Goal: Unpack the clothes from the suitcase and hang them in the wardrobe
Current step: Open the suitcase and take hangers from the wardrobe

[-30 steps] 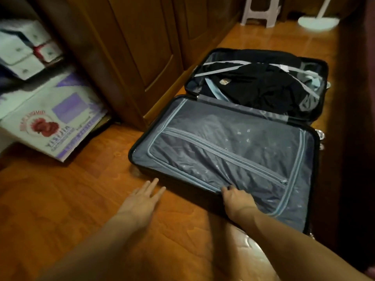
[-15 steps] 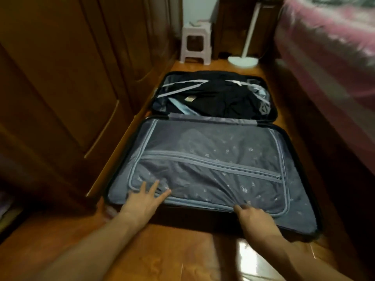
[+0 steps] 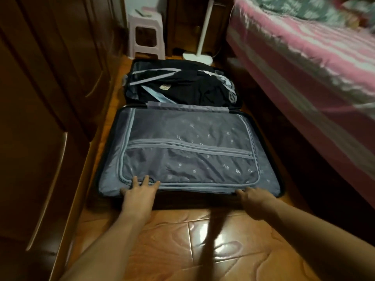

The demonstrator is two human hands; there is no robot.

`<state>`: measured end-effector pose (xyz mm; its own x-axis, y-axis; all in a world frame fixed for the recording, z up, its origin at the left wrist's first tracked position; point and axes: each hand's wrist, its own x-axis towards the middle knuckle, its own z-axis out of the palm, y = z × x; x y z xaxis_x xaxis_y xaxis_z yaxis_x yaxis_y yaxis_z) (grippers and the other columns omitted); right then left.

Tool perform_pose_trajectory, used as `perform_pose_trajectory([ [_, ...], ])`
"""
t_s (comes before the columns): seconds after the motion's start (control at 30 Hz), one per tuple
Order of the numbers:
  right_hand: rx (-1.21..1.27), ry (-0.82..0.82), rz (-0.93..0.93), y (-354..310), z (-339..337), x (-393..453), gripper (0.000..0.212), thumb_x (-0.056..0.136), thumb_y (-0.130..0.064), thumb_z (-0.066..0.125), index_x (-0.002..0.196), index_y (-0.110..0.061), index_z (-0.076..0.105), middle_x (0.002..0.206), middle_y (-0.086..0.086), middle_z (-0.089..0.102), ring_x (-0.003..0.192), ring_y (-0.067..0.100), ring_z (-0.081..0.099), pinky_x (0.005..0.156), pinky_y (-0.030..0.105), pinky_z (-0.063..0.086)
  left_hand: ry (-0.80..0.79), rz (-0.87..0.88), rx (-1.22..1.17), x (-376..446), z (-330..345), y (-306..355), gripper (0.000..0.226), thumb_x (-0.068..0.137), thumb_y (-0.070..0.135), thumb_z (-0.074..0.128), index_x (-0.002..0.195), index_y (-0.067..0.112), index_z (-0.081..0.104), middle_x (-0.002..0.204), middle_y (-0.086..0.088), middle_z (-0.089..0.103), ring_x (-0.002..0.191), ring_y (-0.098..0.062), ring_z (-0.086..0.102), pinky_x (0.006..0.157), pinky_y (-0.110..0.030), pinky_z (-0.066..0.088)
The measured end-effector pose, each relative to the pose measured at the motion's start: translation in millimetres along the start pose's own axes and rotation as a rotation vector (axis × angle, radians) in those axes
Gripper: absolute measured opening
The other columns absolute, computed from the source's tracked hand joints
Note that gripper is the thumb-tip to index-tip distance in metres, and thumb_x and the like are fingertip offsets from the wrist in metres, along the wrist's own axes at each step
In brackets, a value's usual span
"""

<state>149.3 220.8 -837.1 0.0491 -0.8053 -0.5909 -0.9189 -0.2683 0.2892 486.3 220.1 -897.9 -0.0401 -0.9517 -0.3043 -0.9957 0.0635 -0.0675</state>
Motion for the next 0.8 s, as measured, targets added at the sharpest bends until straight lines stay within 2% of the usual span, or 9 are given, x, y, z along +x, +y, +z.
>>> perform_pose_trajectory([
  [0.1, -0.115, 0.008, 0.006, 10, -7, 25, 0.088, 0.097, -0.031, 0.056, 0.159, -0.027, -0.007, 0.165, 0.016, -0.001, 0.147, 0.049, 0.012, 0.110, 0.064, 0.031, -0.015, -0.009, -0.029, 23, -2, -4, 0.077, 0.095, 0.008, 0.061, 0.155, 0.039, 0.024, 0.166, -0.003, 0.019, 0.151, -0.041, 0.015, 0.102, -0.062, 0.041],
  [0.17, -0.132, 0.029, -0.022, 10, -8, 49, 0.092, 0.097, -0.044, 0.055, 0.156, -0.032, -0.015, 0.165, 0.013, -0.014, 0.149, 0.047, -0.001, 0.110, 0.067, 0.027, -0.002, 0.004, -0.019, 41, -2, -6, 0.069, 0.099, 0.012, 0.056, 0.155, 0.039, 0.025, 0.166, -0.002, 0.019, 0.151, -0.040, 0.016, 0.103, -0.060, 0.042],
  [0.23, -0.104, 0.087, -0.058, 18, -10, 83, 0.086, 0.099, -0.047, 0.049, 0.155, -0.037, -0.014, 0.166, 0.011, -0.010, 0.149, 0.044, 0.003, 0.106, 0.063, 0.036, 0.004, 0.011, -0.019, 59, -6, -8, 0.064, 0.101, 0.015, 0.054, 0.154, 0.039, 0.028, 0.166, -0.001, 0.020, 0.151, -0.039, 0.017, 0.104, -0.058, 0.041],
  [0.33, -0.070, 0.029, -0.153, 41, -33, 135, 0.083, 0.098, -0.050, 0.049, 0.155, -0.043, -0.011, 0.167, 0.010, -0.005, 0.147, 0.043, 0.014, 0.102, 0.056, 0.046, -0.027, -0.024, 0.003, 94, -18, -3, 0.062, 0.102, 0.010, 0.051, 0.153, 0.038, 0.029, 0.167, 0.000, 0.019, 0.152, -0.039, 0.015, 0.105, -0.062, 0.039],
  [0.47, 0.006, -0.012, -0.145, 82, -57, 202, 0.082, 0.099, -0.042, 0.051, 0.157, -0.040, -0.007, 0.166, 0.014, -0.009, 0.148, 0.048, 0.011, 0.115, 0.054, 0.032, -0.015, -0.021, 0.026, 151, -46, 12, 0.064, 0.101, 0.007, 0.051, 0.154, 0.036, 0.027, 0.166, -0.001, 0.019, 0.152, -0.039, 0.013, 0.106, -0.061, 0.038],
  [0.57, 0.080, -0.018, -0.092, 105, -75, 253, 0.074, 0.097, -0.034, 0.042, 0.156, -0.043, 0.000, 0.166, 0.017, -0.007, 0.147, 0.055, 0.006, 0.116, 0.060, 0.026, -0.015, -0.008, 0.045, 194, -71, 34, 0.060, 0.103, 0.012, 0.049, 0.155, 0.035, 0.028, 0.166, -0.002, 0.019, 0.152, -0.039, 0.012, 0.106, -0.061, 0.039],
  [0.63, 0.157, -0.021, -0.011, 118, -92, 282, 0.069, 0.099, -0.031, 0.043, 0.157, -0.043, 0.007, 0.165, 0.012, -0.011, 0.145, 0.057, 0.006, 0.115, 0.061, 0.028, -0.049, -0.009, 0.046, 222, -85, 52, 0.061, 0.104, 0.011, 0.046, 0.155, 0.035, 0.026, 0.168, -0.001, 0.012, 0.154, -0.038, 0.008, 0.110, -0.063, 0.034],
  [0.73, 0.241, -0.010, 0.034, 138, -109, 307, 0.073, 0.099, -0.021, 0.046, 0.158, -0.040, 0.008, 0.165, 0.008, -0.015, 0.145, 0.055, 0.004, 0.112, 0.061, 0.034, -0.178, -0.002, 0.038, 258, -101, 74, 0.075, 0.098, -0.002, 0.046, 0.157, 0.036, 0.021, 0.169, 0.000, 0.002, 0.154, -0.037, 0.000, 0.114, -0.065, 0.027],
  [0.8, 0.287, 0.014, 0.046, 152, -111, 313, 0.076, 0.098, -0.014, 0.046, 0.159, -0.038, 0.006, 0.165, 0.007, -0.017, 0.145, 0.055, 0.003, 0.111, 0.059, 0.037, -0.258, 0.008, 0.038, 276, -112, 83, 0.067, 0.102, 0.006, 0.044, 0.157, 0.037, 0.022, 0.169, -0.001, 0.005, 0.154, -0.038, 0.003, 0.114, -0.060, 0.031],
])
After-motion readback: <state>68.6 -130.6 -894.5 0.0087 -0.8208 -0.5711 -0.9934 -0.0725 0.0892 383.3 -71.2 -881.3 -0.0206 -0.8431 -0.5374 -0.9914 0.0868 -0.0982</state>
